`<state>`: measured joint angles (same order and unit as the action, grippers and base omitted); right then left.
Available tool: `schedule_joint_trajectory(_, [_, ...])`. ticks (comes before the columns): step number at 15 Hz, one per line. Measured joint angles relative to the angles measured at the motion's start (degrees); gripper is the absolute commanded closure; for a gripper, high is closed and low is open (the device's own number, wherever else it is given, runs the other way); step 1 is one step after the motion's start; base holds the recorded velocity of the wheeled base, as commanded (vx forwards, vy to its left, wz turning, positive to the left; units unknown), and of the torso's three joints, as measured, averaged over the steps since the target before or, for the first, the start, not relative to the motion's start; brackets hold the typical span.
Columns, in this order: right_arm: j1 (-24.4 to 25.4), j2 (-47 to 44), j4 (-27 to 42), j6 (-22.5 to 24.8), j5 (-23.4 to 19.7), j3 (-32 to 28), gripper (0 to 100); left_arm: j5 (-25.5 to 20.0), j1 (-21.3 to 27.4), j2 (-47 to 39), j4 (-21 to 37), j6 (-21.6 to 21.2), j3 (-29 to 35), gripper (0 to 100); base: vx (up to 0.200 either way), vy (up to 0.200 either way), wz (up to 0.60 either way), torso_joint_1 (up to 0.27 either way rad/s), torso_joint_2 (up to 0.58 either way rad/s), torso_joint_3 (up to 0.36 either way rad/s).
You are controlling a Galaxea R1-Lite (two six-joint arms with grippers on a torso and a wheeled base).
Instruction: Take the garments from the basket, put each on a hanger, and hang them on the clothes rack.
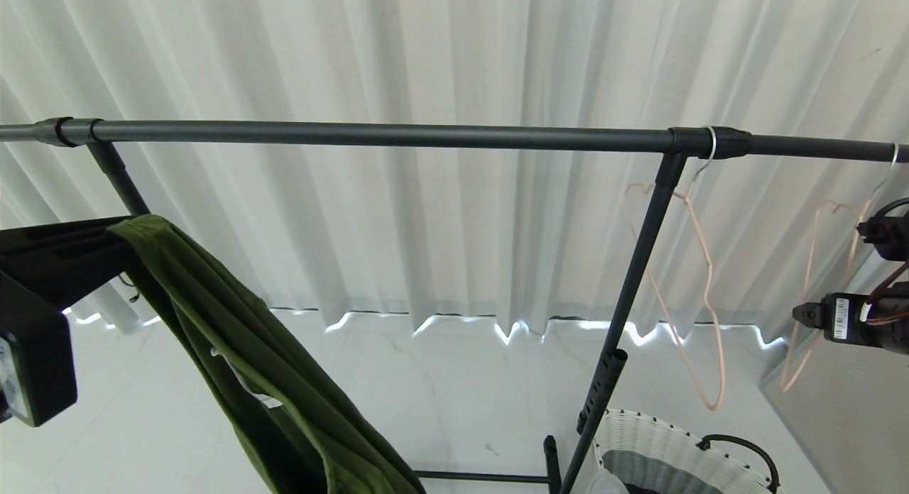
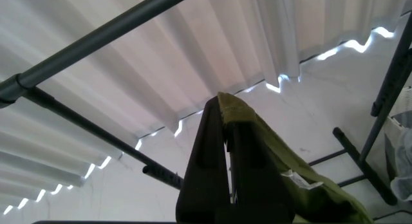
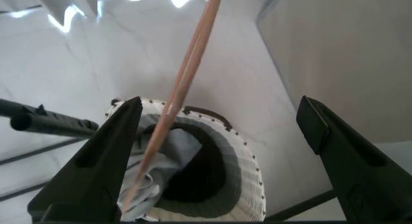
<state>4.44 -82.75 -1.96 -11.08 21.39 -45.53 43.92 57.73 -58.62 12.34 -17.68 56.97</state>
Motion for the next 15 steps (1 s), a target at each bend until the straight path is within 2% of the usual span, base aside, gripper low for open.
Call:
schedule_joint_trajectory(2, [-0.22, -0.22, -1.12, -0.05, -0.32, 0.30, 0, -0.02, 0.00, -0.05, 0.00, 0.00, -0.09, 100, 0.000, 0.000, 0.00, 0.000, 0.00, 0.000])
schedule_joint_trajectory(6, [-0.50, -0.62, -4.02, -0.11, -4.71, 0.44, 0, -0.02, 0.00, -0.06, 0.00, -0.06, -0.20, 100, 0.000, 0.000, 0.00, 0.000, 0.00, 0.000])
schedule_joint_trajectory(11, [-3.32, -3.69, -8.87, -0.74, -5.44, 0.46, 0, 0.00, 0.00, -0.11, 0.04, -0.44, -0.02, 100, 0.000, 0.000, 0.00, 0.000, 0.00, 0.000])
schedule_joint_trajectory(12, [-4.00, -4.27, -9.07, -0.74, -5.47, 0.46, 100, 0.00, 0.00, -0.16, 0.04, -0.57, 0.00, 100, 0.000, 0.000, 0.00, 0.000, 0.00, 0.000])
schedule_joint_trajectory(15, [-5.23, -5.07, -9.14, -0.71, -5.58, 0.46, 100, 0.00, 0.00, -0.66, 0.02, -0.68, 0.06, 100, 0.000, 0.000, 0.00, 0.000, 0.00, 0.000])
